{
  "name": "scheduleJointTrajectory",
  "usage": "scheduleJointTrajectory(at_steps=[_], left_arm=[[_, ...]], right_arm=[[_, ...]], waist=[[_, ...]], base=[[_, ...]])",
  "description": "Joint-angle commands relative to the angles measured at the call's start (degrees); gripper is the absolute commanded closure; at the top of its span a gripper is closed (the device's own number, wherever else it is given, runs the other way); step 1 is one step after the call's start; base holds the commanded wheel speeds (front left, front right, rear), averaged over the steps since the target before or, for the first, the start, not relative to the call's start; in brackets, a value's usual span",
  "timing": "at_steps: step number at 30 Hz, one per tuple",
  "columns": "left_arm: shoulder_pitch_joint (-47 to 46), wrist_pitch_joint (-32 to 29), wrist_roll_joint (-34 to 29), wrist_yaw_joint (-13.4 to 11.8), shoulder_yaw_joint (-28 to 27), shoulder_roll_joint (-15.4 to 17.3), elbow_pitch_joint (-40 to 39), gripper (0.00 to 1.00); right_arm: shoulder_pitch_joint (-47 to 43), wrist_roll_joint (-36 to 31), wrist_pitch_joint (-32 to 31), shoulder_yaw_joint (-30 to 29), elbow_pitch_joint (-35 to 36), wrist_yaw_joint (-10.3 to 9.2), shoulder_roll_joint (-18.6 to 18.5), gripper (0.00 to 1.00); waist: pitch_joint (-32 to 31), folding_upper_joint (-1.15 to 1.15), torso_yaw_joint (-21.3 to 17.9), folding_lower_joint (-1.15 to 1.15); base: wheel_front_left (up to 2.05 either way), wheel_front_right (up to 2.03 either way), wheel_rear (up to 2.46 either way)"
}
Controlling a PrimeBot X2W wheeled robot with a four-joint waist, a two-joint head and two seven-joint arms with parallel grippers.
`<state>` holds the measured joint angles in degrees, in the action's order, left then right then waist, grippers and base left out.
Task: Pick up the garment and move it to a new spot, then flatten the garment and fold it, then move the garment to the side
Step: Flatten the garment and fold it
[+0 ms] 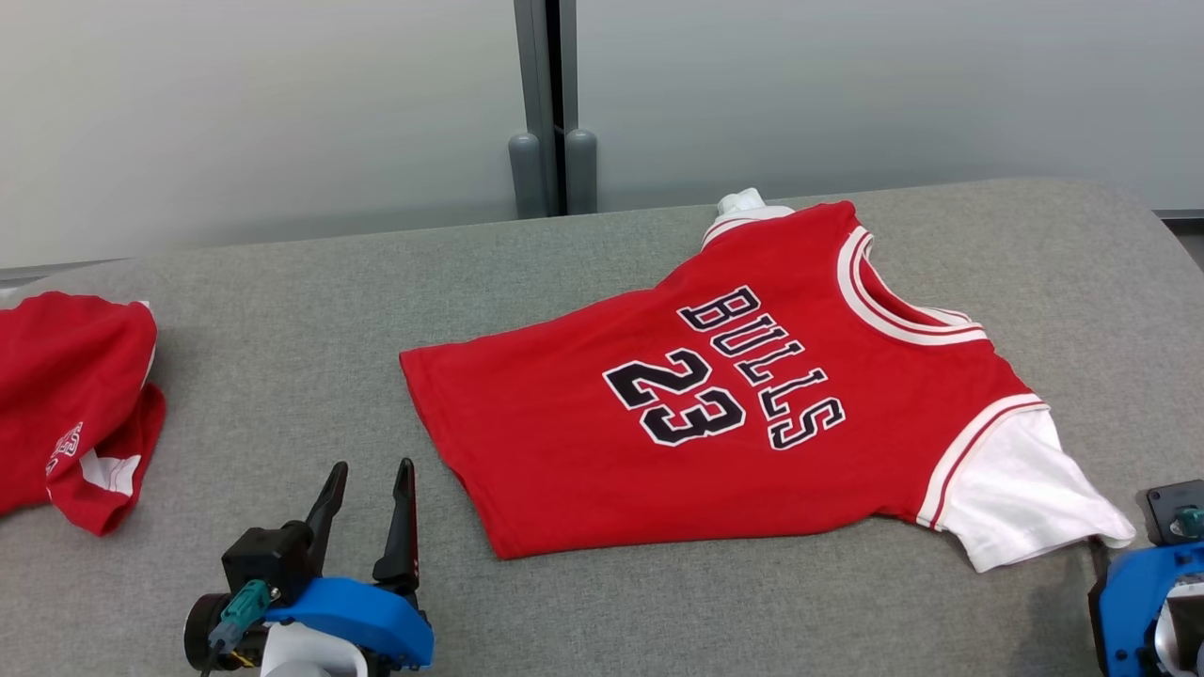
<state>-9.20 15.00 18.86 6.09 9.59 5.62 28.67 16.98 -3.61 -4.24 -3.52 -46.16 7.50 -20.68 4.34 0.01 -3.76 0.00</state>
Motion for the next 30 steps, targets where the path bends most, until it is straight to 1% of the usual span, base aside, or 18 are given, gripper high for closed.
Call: scheduleJointTrajectory(at_steps=[1, 4, 9, 12, 14, 16, 18, 21, 24, 25, 30], left_arm=[[-0.12, 0.27, 0.11, -0.06, 0.09, 0.31, 0.01, 0.00], [-0.44, 0.27, 0.18, 0.03, 0.33, 0.58, 0.28, 0.00], [-0.19, 0.27, 0.36, 0.07, 0.75, 0.74, 0.55, 0.00], [0.18, 0.27, 0.59, -0.11, 0.86, 0.86, 0.65, 0.00], [0.39, 0.27, 0.76, -0.16, 0.92, 0.95, 0.71, 0.00], [0.38, 0.27, 0.65, -0.33, 0.99, 0.91, 0.49, 0.00], [0.30, 0.27, 0.66, -0.30, 1.13, 0.86, 0.31, 0.00], [0.14, 0.27, 0.71, -0.31, 1.15, 0.80, -0.08, 0.00], [0.37, 0.27, 0.63, -0.25, 1.26, 0.58, -0.35, 0.00], [0.37, 0.27, 0.63, -0.25, 1.26, 0.58, -0.35, 0.00], [0.77, 0.27, 0.68, 0.04, 1.61, 0.16, -0.49, 0.00]], right_arm=[[-3.06, -1.07, -1.98, -2.15, 4.02, -0.01, 1.18, 0.00], [-6.08, -3.08, -5.73, -6.59, 12.51, -0.01, 1.94, 0.00], [-11.52, -4.84, -10.17, -13.26, 27.42, -0.01, 5.15, 0.00], [-13.27, -5.13, -11.47, -14.37, 36.36, -0.01, 7.38, 0.00], [-13.99, -4.82, -10.72, -13.11, 41.15, -0.01, 9.48, 0.00], [-14.04, -3.58, -8.83, -11.58, 44.32, -0.01, 11.68, 0.00], [-13.70, -1.76, -6.31, -9.96, 45.47, -0.01, 13.39, 0.00], [-11.72, 3.09, -1.07, -6.59, 43.37, -0.01, 14.86, 0.00], [-10.50, 7.45, 4.62, -3.52, 38.30, -0.01, 15.31, 0.00], [-10.50, 7.45, 4.62, -3.52, 38.30, -0.01, 15.31, 0.00], [-8.67, 11.52, 13.69, 0.35, 30.24, -0.01, 14.85, 0.00]], waist=[[-0.11, -0.01, -0.03, 0.00], [-0.27, -0.01, 0.15, 0.00], [-0.92, -0.01, 0.94, 0.00], [-1.35, -0.01, 1.25, 0.00], [-1.75, -0.01, 1.38, 0.00], [-1.97, -0.01, 1.49, 0.00], [-2.13, -0.01, 1.67, 0.00], [-2.41, -0.01, 1.96, 0.00], [-2.96, -0.01, 2.48, 0.00], [-2.96, -0.01, 2.48, 0.00], [-3.71, -0.01, 3.73, 0.00]], base=[[0.00, 0.00, 0.00], [0.00, 0.00, 0.00], [0.00, 0.00, 0.00], [0.00, 0.00, 0.00], [0.00, 0.00, 0.00], [0.00, 0.00, 0.00], [0.00, 0.00, 0.00], [0.00, 0.00, 0.00], [0.00, 0.00, 0.00], [0.00, 0.00, 0.00], [0.00, 0.00, 0.00]])
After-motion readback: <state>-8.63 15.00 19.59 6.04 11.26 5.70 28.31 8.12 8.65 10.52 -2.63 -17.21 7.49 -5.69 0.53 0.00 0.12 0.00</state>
